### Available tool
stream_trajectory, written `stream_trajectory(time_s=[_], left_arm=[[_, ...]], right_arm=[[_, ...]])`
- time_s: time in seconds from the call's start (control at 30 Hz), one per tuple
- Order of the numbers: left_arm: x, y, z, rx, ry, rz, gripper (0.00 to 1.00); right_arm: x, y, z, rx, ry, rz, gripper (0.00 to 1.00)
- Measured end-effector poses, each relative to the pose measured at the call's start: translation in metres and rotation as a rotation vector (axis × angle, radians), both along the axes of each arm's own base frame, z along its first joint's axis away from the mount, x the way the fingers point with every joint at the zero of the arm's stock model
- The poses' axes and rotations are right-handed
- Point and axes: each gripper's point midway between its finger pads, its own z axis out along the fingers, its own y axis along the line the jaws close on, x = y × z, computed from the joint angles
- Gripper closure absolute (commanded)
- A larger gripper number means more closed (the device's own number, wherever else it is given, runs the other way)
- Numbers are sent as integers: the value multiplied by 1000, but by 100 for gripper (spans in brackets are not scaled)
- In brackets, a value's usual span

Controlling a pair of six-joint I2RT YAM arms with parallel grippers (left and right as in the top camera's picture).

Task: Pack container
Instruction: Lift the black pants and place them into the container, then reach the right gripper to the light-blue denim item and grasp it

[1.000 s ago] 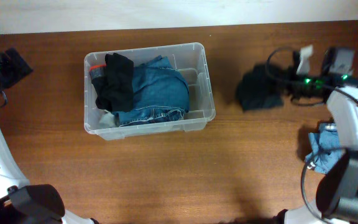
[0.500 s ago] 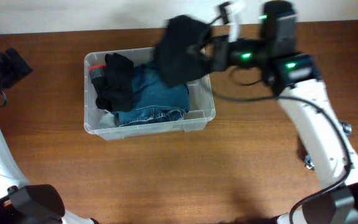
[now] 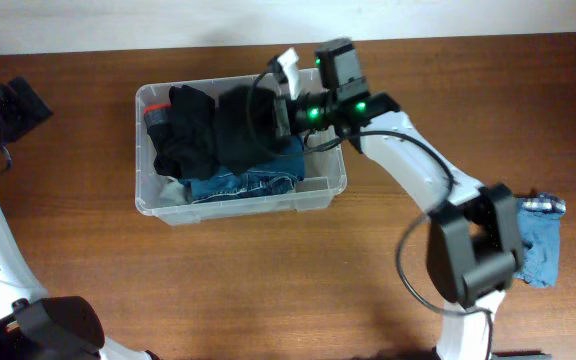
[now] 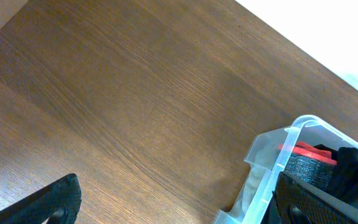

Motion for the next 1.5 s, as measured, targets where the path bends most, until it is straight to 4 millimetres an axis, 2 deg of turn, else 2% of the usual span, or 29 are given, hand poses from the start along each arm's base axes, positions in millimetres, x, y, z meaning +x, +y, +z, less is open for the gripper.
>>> stream_trajectory(time_s=[0.03,0.1,0.17,0.23,0.3,0.43,0.57,0.67,0.7,0.8,0.83,0.87,0.93,0.97,1.0,1.07,1.13,1.27,1.3,1.5], left_arm=[[0,0,0,0,0,0,0],[0,0,0,0,0,0,1],[0,0,0,0,0,0,1],[0,0,0,0,0,0,1],[0,0,0,0,0,0,1],[0,0,0,0,0,0,1],[0,0,0,0,0,0,1],[0,0,0,0,0,0,0],[0,0,0,0,0,0,1],[0,0,0,0,0,0,1],[0,0,0,0,0,0,1],[0,0,0,0,0,0,0],[0,0,0,0,0,0,0],[0,0,0,0,0,0,0],[0,0,0,0,0,0,1],[0,0,0,0,0,0,1],[0,0,0,0,0,0,1],[0,0,0,0,0,0,1],[0,0,0,0,0,0,0],[0,0,0,0,0,0,1]], right_arm=[[1,0,-15,-16,31,-3,96],[2,-2,-32,-46,66,-14,95],[3,-5,-39,-73,80,-31,91],[4,-9,-41,-103,82,-51,80],[2,-16,-46,-142,103,-74,60],[-2,-35,-51,-220,127,-105,43],[2,-69,-37,-283,90,-157,40],[19,-108,10,-274,-23,-241,39],[22,-116,21,-269,-47,-260,36],[29,-157,77,-245,-164,-358,31],[28,-178,96,-243,-198,-405,25],[26,-190,109,-241,-218,-434,23],[18,-228,128,-248,-218,-520,9],[11,-257,132,-257,-169,-596,1],[8,-276,132,-266,-145,-642,1],[-9,-332,119,-286,1,-783,1],[-27,-379,100,-304,147,-905,1],[-66,-459,68,-326,378,-1121,2],[-83,-491,56,-339,440,-1209,2],[-137,-578,14,-404,553,-1406,1]])
